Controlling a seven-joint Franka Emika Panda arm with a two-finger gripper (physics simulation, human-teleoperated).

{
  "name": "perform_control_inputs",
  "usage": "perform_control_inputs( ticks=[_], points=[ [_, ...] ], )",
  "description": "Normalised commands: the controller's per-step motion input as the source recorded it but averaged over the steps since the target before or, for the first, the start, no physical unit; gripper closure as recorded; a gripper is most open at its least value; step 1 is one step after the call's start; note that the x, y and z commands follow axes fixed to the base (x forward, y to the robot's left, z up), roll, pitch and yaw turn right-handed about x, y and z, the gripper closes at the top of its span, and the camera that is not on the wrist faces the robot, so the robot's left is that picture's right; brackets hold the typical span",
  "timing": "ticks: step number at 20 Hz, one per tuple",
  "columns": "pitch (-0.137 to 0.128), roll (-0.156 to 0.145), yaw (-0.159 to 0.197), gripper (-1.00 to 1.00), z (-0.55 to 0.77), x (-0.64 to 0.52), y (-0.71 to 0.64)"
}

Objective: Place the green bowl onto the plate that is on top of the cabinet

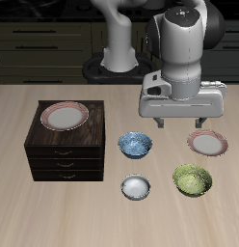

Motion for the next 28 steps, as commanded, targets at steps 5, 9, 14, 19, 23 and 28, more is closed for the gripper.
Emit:
perform_control_inputs(
  ticks=[5,9,14,19,23,28],
  points=[
    [0.013,0.006,0.056,-1.00,-0.23,0.02,-0.08],
    [0.030,-0.021,0.024,-1.00,-0.25,0.04,-0.07],
    [0.037,-0.024,0.024,-1.00,-0.32,0.08,-0.06],
    [0.031,0.006,0.013,-1.00,-0.34,0.02,0.06],
    [0.046,0.009,0.005,-1.00,-0.42,0.02,0.05],
    [0.025,0.000,-0.002,-1.00,-0.25,0.03,0.02]
  ],
)
